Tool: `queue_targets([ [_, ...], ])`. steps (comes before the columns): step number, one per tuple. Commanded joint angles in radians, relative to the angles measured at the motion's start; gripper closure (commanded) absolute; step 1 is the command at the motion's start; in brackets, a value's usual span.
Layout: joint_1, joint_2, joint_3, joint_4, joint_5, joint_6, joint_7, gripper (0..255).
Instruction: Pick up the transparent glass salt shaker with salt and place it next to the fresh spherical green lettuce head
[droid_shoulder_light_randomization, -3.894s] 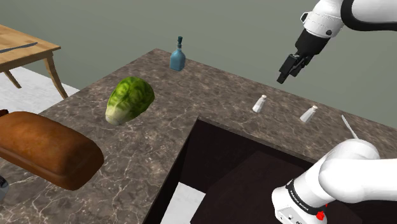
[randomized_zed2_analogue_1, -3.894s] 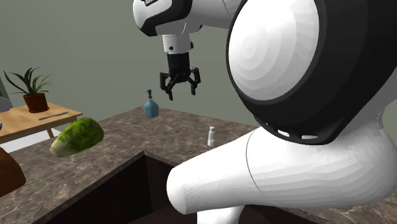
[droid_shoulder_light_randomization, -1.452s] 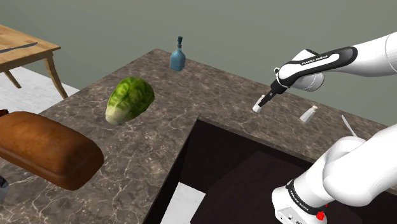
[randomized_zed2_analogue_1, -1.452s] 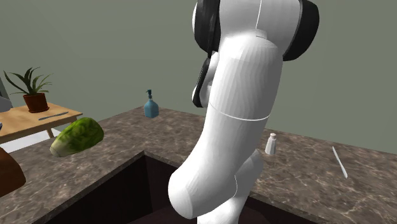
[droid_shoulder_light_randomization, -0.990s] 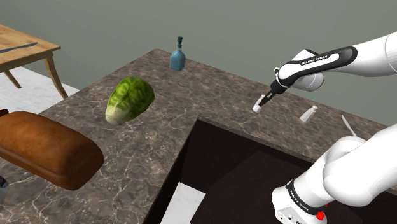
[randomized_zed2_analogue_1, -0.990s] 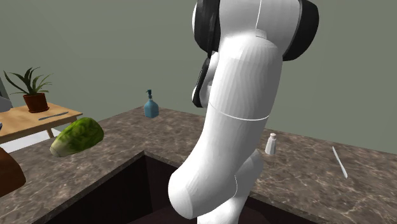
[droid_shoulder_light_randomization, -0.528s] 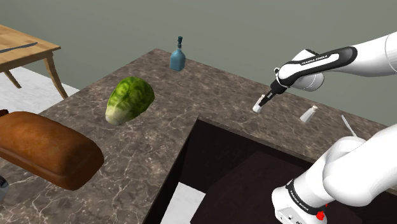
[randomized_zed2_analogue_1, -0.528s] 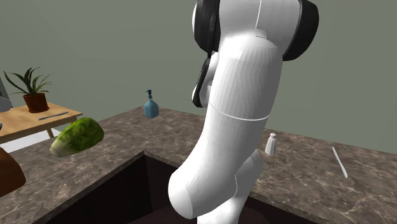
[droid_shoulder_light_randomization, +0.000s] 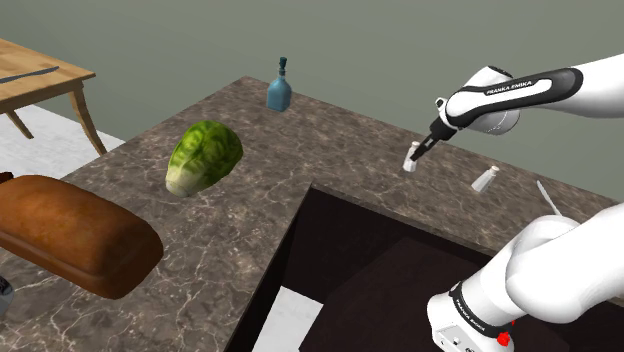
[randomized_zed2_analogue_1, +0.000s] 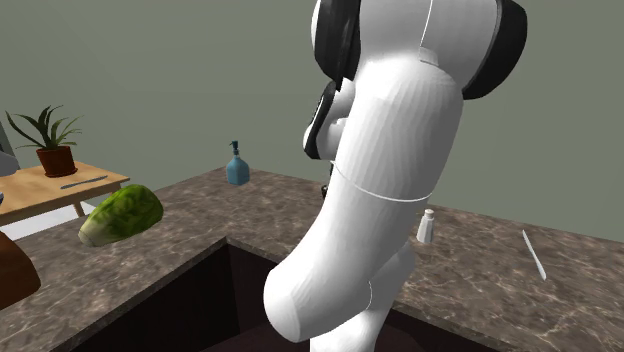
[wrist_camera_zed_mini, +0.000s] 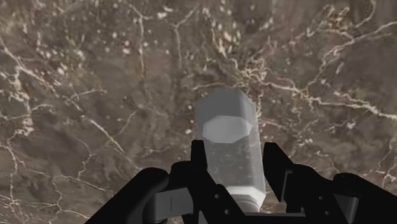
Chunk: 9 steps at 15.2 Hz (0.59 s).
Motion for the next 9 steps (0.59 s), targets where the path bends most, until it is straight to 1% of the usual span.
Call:
queue_targets([
  [1,-0.007,-0.017,0.009,0.016,-0.012,-0.032,0.011,255],
  [9,-0.031,-0.088,0.05,0.074,-0.051,-0.154,0.053,255],
])
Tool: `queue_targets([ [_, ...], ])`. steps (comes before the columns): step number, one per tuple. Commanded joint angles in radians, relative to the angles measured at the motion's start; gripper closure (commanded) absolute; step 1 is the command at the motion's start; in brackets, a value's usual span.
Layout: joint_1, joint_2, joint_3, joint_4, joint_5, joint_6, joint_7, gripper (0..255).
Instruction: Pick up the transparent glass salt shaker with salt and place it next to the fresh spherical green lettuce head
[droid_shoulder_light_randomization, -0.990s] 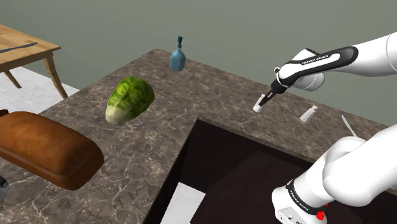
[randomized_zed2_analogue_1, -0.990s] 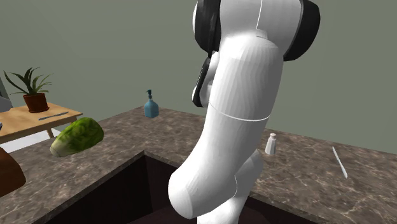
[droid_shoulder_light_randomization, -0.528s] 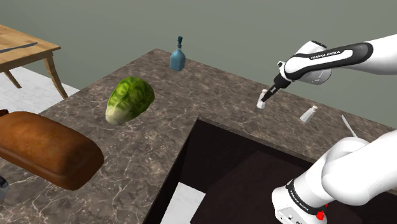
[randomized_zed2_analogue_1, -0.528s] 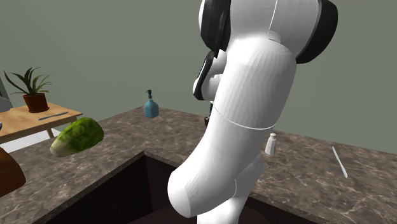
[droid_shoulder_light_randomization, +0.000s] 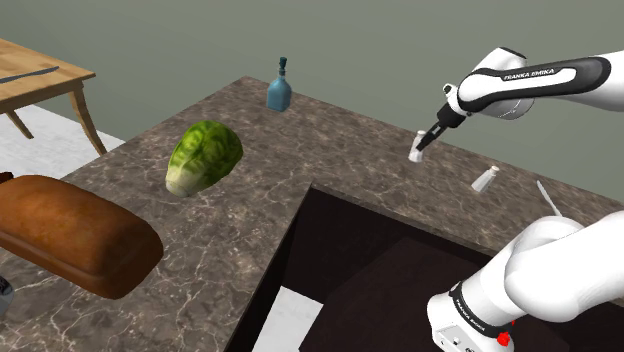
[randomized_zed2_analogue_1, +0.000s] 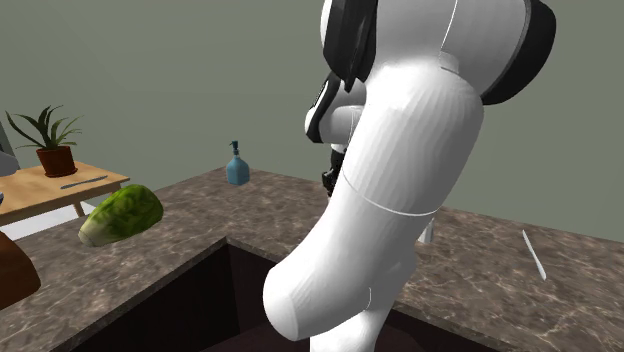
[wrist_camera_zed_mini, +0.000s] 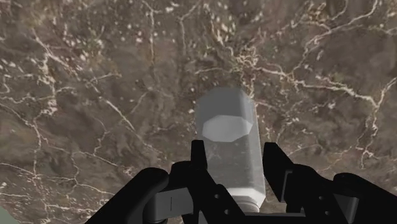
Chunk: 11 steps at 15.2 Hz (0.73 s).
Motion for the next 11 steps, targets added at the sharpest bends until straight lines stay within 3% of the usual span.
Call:
queue_targets([
  [1,-0.006,-0.019,0.012,0.017,-0.009,-0.035,0.011,255],
  [11,-0.017,-0.075,0.051,0.109,-0.024,-0.18,0.039,255],
])
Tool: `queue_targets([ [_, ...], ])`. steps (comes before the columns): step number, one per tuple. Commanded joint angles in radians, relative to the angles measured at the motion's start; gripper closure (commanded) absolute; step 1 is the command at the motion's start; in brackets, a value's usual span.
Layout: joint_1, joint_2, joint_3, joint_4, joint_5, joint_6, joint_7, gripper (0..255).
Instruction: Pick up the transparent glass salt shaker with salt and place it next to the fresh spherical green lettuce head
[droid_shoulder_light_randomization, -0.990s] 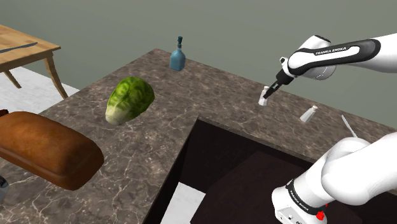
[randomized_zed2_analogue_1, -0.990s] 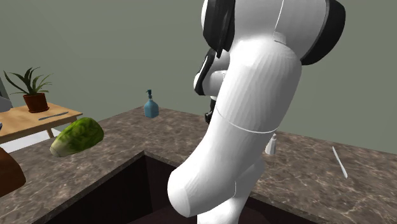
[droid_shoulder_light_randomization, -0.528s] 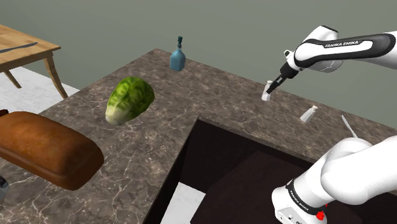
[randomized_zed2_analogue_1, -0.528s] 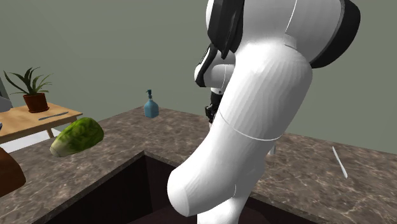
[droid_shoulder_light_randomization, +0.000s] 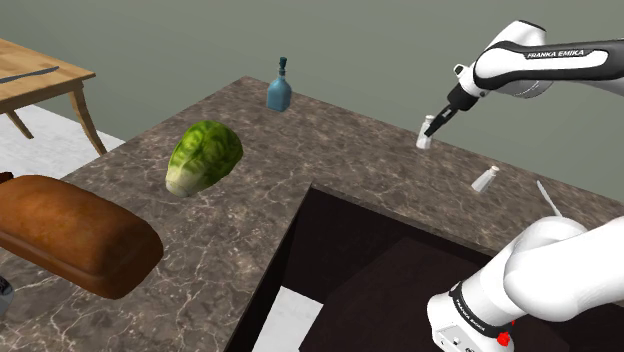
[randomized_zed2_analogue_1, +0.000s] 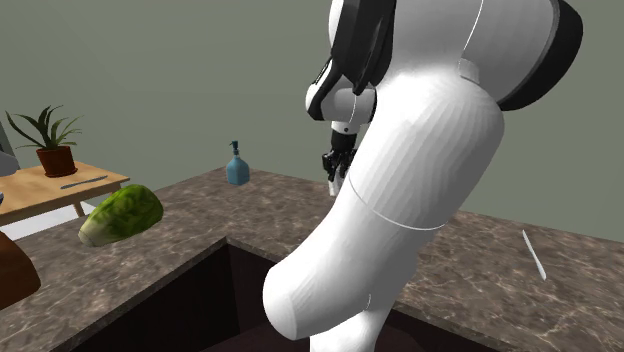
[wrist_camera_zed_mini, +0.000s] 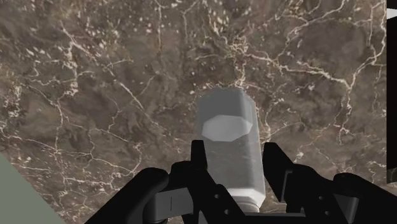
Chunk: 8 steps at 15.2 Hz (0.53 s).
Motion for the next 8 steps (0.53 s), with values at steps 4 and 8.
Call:
queue_targets([
  [4,-0.002,-0.019,0.017,0.052,-0.002,-0.07,0.01,255],
  [8,-0.001,-0.03,0.028,0.097,-0.001,-0.125,0.016,255],
])
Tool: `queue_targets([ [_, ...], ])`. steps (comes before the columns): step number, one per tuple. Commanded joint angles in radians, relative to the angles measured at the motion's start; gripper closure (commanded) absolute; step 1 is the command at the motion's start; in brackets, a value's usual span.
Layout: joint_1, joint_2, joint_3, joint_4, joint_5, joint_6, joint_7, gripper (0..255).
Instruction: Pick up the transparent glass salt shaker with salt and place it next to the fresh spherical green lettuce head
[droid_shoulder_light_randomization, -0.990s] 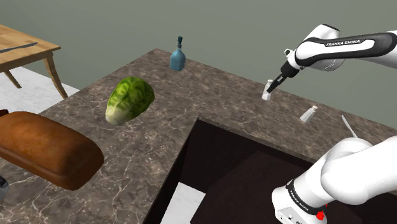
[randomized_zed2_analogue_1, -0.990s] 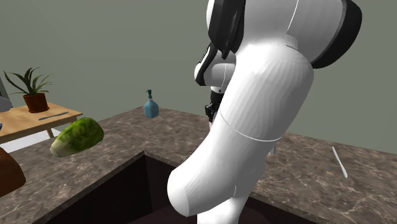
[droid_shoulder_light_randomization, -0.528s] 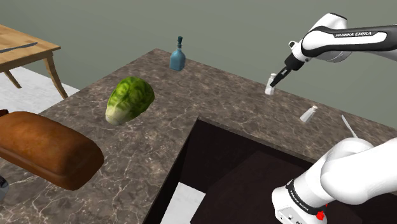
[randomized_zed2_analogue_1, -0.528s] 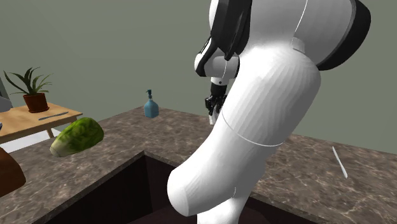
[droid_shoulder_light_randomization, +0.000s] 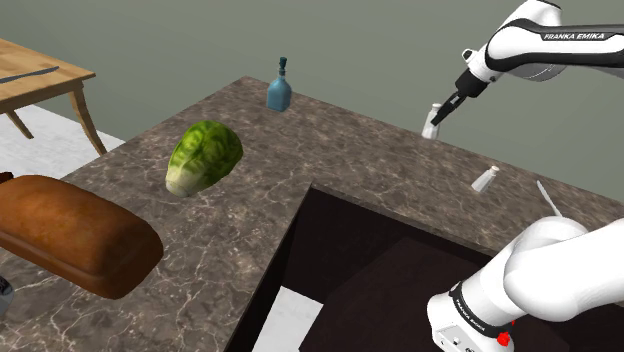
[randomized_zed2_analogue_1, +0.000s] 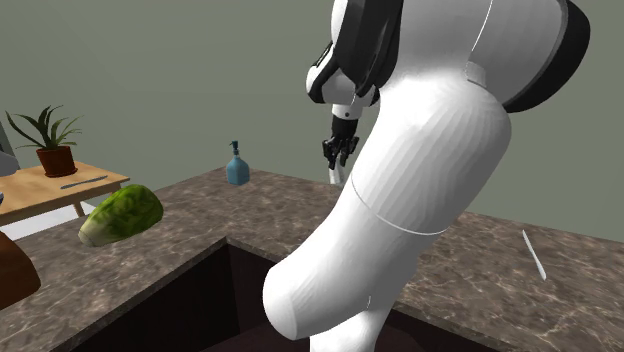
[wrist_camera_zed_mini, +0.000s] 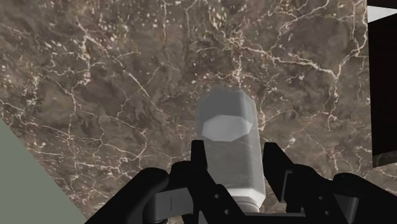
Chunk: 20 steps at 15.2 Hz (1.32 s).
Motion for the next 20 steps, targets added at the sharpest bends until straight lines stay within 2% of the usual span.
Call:
queue_targets([
  [1,-0.001,-0.009,0.008,0.019,-0.001,-0.028,0.006,255],
  [11,0.005,-0.015,0.029,0.137,0.006,-0.152,0.014,255],
  [20,0.075,0.026,0.187,0.129,0.043,-0.116,0.223,255],
])
